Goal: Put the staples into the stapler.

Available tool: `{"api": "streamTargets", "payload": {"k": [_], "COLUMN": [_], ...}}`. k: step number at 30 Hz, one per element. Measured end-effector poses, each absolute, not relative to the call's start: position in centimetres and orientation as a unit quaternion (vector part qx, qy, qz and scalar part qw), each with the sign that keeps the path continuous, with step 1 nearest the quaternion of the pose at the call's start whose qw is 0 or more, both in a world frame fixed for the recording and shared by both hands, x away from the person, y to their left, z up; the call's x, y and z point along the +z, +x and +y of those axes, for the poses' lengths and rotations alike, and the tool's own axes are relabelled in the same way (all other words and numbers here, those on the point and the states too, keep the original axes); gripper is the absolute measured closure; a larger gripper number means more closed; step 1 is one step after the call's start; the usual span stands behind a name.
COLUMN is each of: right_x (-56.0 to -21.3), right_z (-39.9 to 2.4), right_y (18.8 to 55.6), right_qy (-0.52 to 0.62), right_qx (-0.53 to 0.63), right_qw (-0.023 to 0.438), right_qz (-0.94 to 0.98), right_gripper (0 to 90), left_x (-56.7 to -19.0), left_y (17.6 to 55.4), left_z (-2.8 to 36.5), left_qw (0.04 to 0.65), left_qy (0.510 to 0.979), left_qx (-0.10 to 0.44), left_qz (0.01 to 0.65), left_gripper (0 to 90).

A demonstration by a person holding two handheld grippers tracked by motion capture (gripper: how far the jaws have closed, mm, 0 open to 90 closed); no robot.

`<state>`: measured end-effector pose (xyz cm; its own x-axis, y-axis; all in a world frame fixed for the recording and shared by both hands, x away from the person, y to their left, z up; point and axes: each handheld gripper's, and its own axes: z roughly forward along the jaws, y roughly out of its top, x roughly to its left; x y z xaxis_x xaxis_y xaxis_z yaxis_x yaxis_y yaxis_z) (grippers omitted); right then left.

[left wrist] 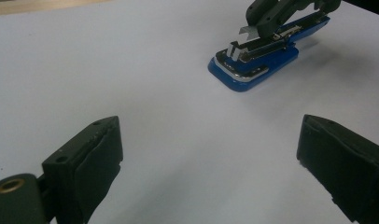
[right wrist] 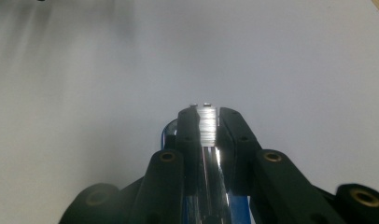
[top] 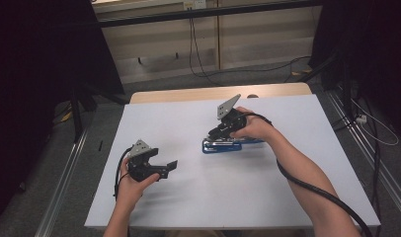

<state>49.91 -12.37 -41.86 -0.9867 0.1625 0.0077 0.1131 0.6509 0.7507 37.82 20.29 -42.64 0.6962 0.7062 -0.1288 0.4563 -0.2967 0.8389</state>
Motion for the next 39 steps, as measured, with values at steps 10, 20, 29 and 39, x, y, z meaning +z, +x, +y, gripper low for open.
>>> {"api": "streamTargets", "payload": {"k": [10, 20, 29, 39], "right_x": [-42.15, -42.45, -42.67, -42.79], "right_z": [-11.95, -12.03, -12.24, -12.1], "right_y": [49.98, 50.01, 50.08, 50.08], "right_qy": [0.072, 0.069, 0.069, 0.068], "right_qx": [0.405, 0.402, 0.402, 0.401], "right_qw": [0.029, 0.031, 0.029, 0.028], "right_qz": [0.911, 0.912, 0.913, 0.913], "right_gripper": [79.2, 79.2, 79.2, 79.2], "left_x": [-42.71, -42.73, -42.77, -42.81], "left_y": [37.87, 37.92, 37.96, 37.97], "left_z": [20.32, 20.33, 20.31, 20.29], "left_qw": [0.466, 0.465, 0.462, 0.461], "left_qy": [0.793, 0.794, 0.796, 0.796], "left_qx": [0.134, 0.134, 0.133, 0.133], "left_qz": [0.369, 0.367, 0.367, 0.369], "left_gripper": [7.1, 7.1, 7.1, 7.2]}}
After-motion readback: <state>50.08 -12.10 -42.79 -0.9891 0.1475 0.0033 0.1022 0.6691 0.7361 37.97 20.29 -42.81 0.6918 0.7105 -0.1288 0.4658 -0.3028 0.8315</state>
